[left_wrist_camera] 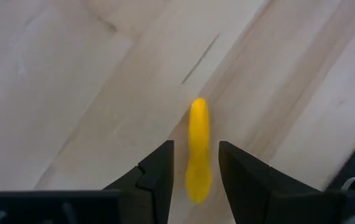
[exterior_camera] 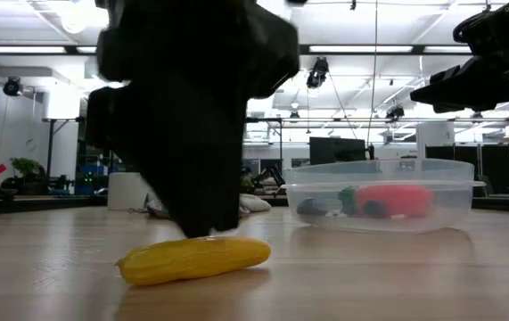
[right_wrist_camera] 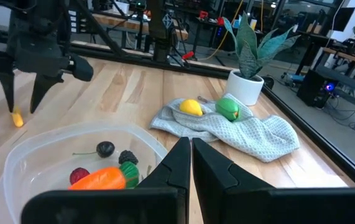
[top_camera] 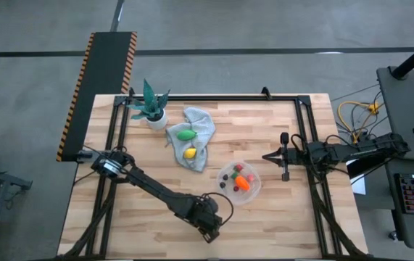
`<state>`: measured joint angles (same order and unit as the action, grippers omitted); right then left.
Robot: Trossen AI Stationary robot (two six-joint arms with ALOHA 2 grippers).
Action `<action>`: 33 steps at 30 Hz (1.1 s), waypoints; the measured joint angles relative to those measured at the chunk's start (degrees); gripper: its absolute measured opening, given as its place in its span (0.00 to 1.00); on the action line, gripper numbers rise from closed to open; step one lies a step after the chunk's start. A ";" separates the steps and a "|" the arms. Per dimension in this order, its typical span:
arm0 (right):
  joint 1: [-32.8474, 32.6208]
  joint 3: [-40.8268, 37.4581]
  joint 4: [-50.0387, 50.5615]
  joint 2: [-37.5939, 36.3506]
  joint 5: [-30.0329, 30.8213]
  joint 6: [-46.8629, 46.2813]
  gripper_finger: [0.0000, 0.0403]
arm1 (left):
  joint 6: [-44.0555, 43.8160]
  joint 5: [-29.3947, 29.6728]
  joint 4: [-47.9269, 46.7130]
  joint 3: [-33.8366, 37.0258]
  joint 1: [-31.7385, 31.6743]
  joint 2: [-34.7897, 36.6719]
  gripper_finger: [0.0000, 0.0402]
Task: Pick and placing Produce into tupperware
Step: Put the yellow chili pepper into the transparent bin
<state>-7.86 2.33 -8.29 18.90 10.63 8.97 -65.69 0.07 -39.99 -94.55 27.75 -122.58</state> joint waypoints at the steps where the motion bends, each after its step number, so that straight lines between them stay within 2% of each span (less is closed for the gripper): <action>1: 0.00 0.00 0.00 0.00 0.00 0.02 0.02 | -0.04 -0.28 -0.04 0.49 0.00 0.00 0.28; 7: 0.00 0.00 0.00 0.00 0.00 0.02 0.02 | -2.97 -3.11 0.72 2.54 0.00 0.00 0.28; 24: 0.00 0.00 0.55 0.00 0.00 0.02 0.02 | -4.46 -3.26 1.66 3.06 0.00 -0.51 0.28; 33: 0.00 0.00 0.57 0.00 0.00 0.01 0.02 | -4.52 -5.48 1.92 3.01 -0.07 -2.54 0.28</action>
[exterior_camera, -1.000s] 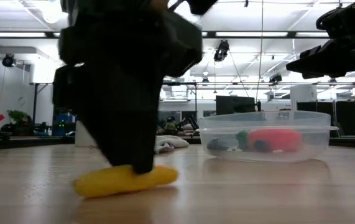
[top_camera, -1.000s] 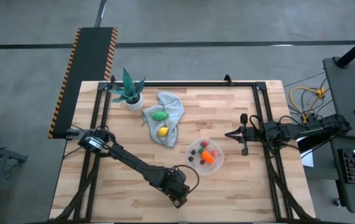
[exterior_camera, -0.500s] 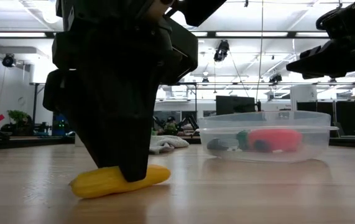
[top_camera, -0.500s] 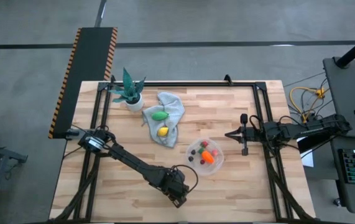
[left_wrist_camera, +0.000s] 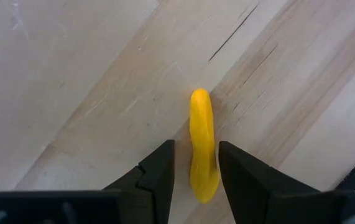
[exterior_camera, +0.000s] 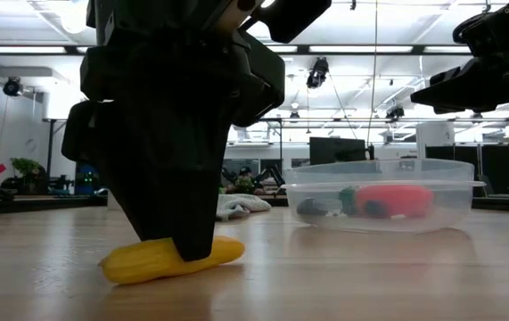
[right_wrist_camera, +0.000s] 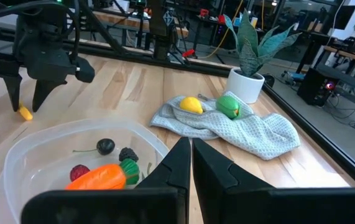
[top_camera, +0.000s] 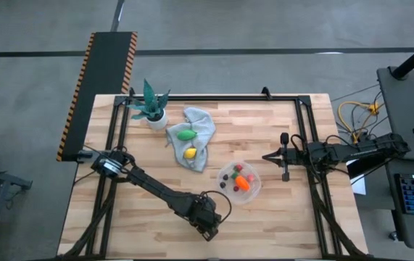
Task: Pick and placing Produce into tupperware
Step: Put the yellow chili pepper into the transparent bin
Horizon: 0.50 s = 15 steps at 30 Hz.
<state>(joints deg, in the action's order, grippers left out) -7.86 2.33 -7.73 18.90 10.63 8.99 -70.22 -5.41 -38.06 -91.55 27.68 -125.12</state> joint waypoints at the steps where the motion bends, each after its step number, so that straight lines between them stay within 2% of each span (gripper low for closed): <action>1: 0.00 0.00 0.00 0.00 0.00 0.01 0.02 | -0.02 -0.04 0.00 0.00 0.00 -0.02 0.28; 6: 0.00 0.00 0.00 0.00 0.00 0.01 0.02 | 0.02 -0.12 -0.56 -0.57 -0.09 -0.07 0.24; 13: 0.00 0.00 0.00 0.00 0.00 0.01 0.02 | 0.04 -0.52 -1.06 -0.57 -0.43 0.07 0.04; 15: 0.00 0.00 0.00 0.00 0.00 0.01 0.02 | 0.06 -0.83 -1.25 -0.63 -0.59 0.37 0.02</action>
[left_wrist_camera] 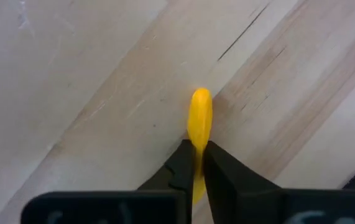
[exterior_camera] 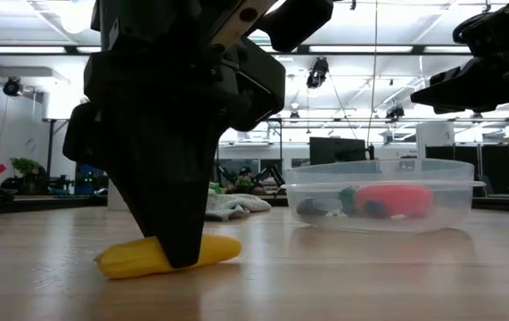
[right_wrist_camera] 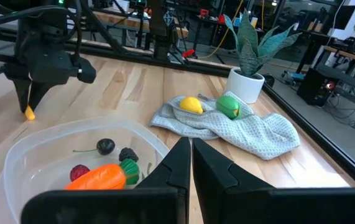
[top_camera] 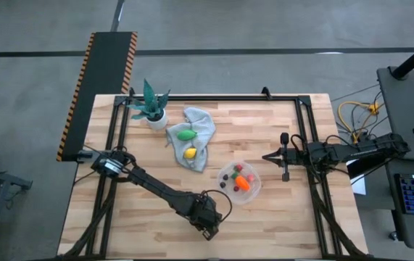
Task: Pick and placing Produce into tupperware
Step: Put the yellow chili pepper into the transparent bin
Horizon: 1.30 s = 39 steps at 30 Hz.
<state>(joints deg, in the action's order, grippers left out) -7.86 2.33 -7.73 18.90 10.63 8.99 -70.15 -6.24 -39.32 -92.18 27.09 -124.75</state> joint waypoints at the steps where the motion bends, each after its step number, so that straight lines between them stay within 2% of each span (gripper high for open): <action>1: 0.00 0.00 0.00 0.00 0.00 0.00 0.02 | 0.00 -0.11 -0.10 0.00 -0.02 0.07 0.02; 10: 0.00 0.00 0.01 0.00 0.00 0.00 0.02 | 4.41 -0.75 -0.68 -1.80 -1.15 0.61 0.00; 25: 0.00 0.00 0.18 0.00 0.00 0.00 0.02 | 9.91 0.87 -0.55 -3.05 -3.61 3.19 0.00; 29: 0.00 0.00 0.22 0.00 -0.02 0.01 0.02 | 12.42 2.82 -0.56 -3.66 -4.85 5.01 0.00; 39: 0.00 0.00 0.06 -0.07 0.00 0.07 0.02 | 27.82 9.85 -0.56 -7.93 -10.95 6.73 0.00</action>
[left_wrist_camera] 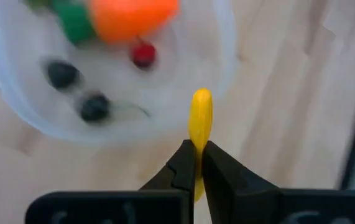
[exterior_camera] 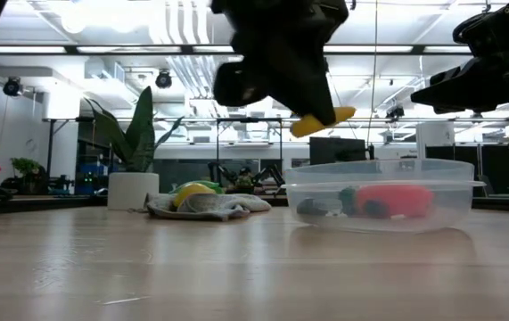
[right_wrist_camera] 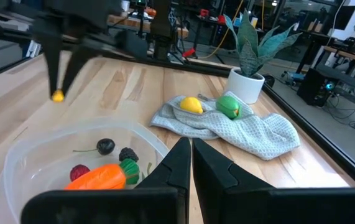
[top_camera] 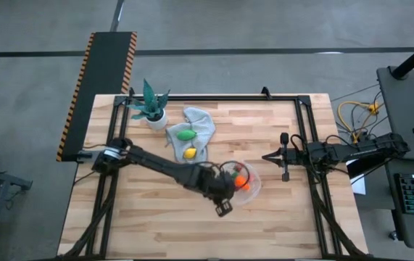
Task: Pick and placing Produce into tupperware
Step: Put the yellow chili pepper into the transparent bin
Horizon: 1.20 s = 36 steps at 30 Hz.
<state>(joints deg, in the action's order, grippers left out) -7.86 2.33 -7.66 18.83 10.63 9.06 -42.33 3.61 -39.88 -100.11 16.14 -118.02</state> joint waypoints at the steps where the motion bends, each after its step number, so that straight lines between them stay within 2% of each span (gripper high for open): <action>1: 0.00 0.00 0.00 0.00 -0.02 0.02 0.02 | 1.58 0.01 0.34 -0.10 -0.79 0.00 0.00; 14: 0.00 0.00 0.20 0.00 -0.01 0.00 0.02 | 14.52 1.29 4.94 -0.16 -8.01 0.00 0.00; 36: 0.00 0.00 0.46 0.07 0.00 -0.02 0.02 | 15.72 1.21 15.75 8.08 -8.85 -0.42 0.00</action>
<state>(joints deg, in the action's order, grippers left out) -7.86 2.33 -7.20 18.90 10.63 9.04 -26.61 4.82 -24.12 -92.03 7.29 -118.43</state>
